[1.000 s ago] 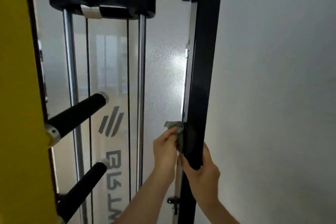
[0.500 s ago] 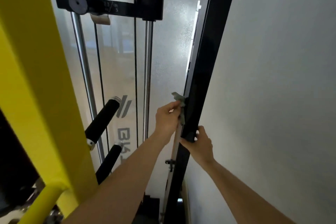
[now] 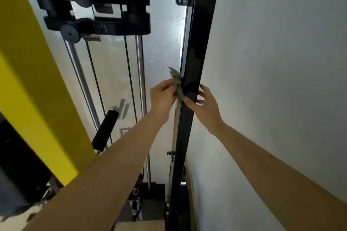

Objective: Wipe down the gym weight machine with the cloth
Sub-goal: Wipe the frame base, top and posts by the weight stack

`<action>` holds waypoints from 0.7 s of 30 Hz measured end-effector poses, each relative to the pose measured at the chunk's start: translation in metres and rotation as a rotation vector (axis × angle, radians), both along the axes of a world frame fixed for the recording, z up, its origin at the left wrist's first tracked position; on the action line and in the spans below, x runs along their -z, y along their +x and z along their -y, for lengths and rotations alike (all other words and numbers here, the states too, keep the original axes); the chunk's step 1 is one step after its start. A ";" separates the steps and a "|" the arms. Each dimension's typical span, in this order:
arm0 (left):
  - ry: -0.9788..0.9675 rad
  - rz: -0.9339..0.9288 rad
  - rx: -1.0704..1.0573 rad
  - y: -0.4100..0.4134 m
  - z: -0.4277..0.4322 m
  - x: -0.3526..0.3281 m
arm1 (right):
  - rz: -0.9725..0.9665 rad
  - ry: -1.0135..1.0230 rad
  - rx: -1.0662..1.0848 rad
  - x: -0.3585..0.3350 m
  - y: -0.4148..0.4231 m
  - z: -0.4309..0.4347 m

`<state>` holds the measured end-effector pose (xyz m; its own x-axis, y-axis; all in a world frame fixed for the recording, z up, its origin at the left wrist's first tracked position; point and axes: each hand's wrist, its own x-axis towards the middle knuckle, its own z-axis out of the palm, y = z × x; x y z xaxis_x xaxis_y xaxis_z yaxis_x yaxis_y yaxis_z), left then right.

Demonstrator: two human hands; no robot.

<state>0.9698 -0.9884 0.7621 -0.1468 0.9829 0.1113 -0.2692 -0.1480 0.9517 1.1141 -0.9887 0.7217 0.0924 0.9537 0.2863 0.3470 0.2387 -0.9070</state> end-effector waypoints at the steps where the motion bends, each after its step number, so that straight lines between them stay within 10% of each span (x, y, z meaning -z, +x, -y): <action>1: 0.027 0.027 -0.007 0.001 0.002 -0.013 | -0.012 0.055 -0.010 -0.013 -0.002 -0.002; 10: 0.175 0.033 -0.047 0.006 -0.005 -0.068 | 0.098 0.259 0.002 -0.044 0.001 -0.012; 21: -0.207 -0.066 0.050 0.002 -0.012 -0.018 | 0.093 0.248 0.015 -0.029 0.009 -0.012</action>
